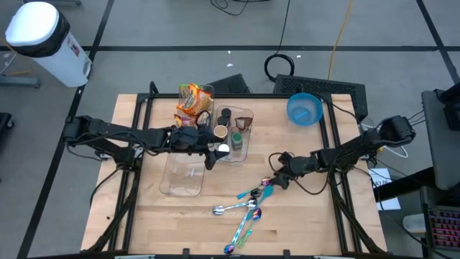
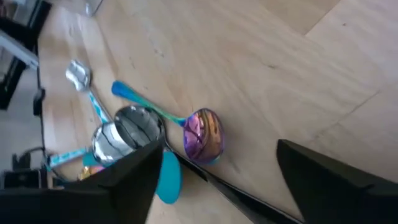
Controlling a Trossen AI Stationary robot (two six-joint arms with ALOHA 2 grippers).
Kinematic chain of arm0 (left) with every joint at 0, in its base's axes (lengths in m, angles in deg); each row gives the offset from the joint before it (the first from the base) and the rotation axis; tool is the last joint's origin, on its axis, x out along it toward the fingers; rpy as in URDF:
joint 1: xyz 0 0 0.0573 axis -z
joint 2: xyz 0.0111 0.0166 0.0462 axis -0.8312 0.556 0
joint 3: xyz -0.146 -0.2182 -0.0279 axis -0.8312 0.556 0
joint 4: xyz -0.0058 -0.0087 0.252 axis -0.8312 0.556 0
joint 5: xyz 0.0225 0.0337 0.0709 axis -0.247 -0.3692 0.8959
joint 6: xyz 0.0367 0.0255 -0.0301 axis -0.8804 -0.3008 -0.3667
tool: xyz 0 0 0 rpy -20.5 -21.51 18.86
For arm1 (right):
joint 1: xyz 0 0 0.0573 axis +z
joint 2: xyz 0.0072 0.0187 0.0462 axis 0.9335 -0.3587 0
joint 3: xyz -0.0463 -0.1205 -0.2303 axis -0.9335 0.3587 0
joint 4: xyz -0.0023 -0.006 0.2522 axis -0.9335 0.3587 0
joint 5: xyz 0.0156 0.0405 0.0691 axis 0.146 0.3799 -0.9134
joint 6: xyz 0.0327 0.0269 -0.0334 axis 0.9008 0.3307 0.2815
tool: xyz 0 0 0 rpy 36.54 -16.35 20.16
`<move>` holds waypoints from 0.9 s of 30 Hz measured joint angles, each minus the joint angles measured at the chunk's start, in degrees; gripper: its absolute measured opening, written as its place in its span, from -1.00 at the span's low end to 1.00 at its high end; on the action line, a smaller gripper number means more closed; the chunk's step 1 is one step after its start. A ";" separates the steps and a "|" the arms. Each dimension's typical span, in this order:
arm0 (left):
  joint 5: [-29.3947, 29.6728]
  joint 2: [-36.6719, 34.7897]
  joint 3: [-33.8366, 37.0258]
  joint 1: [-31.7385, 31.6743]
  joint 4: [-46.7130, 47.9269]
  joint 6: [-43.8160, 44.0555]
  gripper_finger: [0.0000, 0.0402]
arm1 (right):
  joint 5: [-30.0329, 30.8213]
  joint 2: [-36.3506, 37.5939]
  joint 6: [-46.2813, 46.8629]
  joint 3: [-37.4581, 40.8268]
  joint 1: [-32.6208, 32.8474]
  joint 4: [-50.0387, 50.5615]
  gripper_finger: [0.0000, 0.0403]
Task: Pick & Place Food Item
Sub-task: Put the top purple spoon into the bottom transparent bin
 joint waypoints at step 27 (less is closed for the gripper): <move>0.09 0.02 0.00 0.00 -0.01 -0.12 0.59 | 3.83 -0.86 -5.96 0.15 0.20 -2.14 -0.13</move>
